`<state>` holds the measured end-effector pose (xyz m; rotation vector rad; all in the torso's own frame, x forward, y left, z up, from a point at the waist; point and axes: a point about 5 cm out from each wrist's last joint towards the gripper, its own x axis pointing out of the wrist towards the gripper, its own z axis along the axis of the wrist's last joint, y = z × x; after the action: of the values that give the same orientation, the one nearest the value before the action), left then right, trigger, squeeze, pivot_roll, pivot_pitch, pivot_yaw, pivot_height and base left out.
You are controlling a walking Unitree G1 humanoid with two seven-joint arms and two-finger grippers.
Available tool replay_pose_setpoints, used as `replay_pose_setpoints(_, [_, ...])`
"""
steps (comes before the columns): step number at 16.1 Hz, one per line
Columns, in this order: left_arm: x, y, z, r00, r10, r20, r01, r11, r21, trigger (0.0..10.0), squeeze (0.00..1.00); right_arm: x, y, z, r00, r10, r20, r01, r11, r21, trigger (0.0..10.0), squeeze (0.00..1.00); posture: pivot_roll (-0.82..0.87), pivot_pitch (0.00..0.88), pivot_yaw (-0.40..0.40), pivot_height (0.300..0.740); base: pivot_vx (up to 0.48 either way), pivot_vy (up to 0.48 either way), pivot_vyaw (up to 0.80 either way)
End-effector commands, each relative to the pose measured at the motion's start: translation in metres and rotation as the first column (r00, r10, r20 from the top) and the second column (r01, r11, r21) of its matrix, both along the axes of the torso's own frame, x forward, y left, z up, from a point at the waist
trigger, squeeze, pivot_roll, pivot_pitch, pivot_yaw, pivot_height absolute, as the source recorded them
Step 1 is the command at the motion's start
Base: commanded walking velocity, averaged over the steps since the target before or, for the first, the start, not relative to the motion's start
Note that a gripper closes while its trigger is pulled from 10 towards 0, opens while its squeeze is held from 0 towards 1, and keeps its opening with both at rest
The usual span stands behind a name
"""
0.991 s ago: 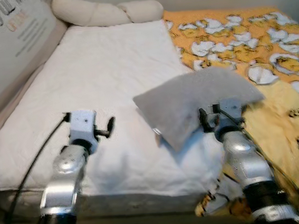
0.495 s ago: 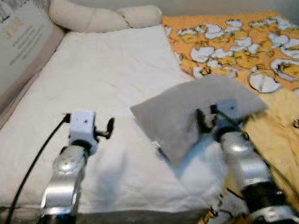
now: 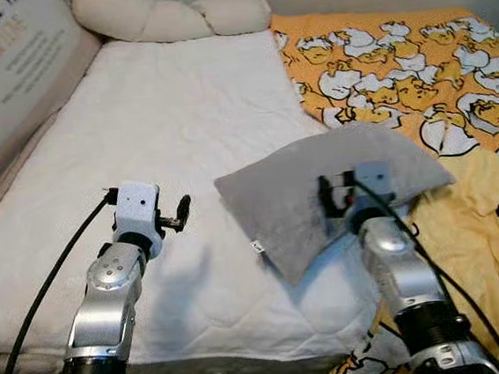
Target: Clean up the room
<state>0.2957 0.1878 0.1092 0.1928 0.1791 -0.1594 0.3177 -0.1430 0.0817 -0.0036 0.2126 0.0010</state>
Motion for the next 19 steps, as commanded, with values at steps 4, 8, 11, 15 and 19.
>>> replay_pose_setpoints(4, [-0.002,-0.003,0.005,0.997,-0.079,-0.011,0.079,0.994,0.072,10.0,0.00,0.003,-0.012,0.008,0.998,-0.053,0.027,0.053,0.999,-0.005,10.0,0.00,-0.01,0.000,-0.008,0.740,0.000,0.000,0.00])
replay_pose_setpoints(8, [-0.005,-0.006,0.001,0.991,-0.125,-0.043,0.129,0.984,0.120,10.0,0.00,0.004,-0.058,0.002,0.979,-0.202,-0.031,0.199,0.976,-0.091,10.0,0.00,-0.01,0.000,-0.010,0.740,0.000,0.000,0.00])
replay_pose_setpoints(11, [0.010,-0.006,-0.003,0.990,-0.121,-0.074,0.132,0.978,0.161,10.0,0.00,0.002,-0.082,-0.004,0.954,-0.285,-0.092,0.269,0.951,-0.152,10.0,0.00,-0.01,0.000,-0.017,0.740,0.000,0.000,0.00])
replay_pose_setpoints(15, [0.019,-0.009,0.001,0.989,-0.132,-0.066,0.141,0.977,0.159,10.0,0.00,0.006,-0.077,0.007,0.965,-0.256,-0.053,0.261,0.955,0.144,10.0,0.95,-0.04,0.000,0.003,0.740,0.000,0.000,0.00])
replay_pose_setpoints(19, [0.016,-0.019,-0.001,0.976,-0.205,-0.073,0.214,0.966,0.143,10.0,0.00,0.017,-0.042,0.013,0.999,-0.023,-0.036,0.029,0.982,0.184,10.0,1.00,-0.03,0.000,-0.011,0.740,0.000,0.000,0.00])
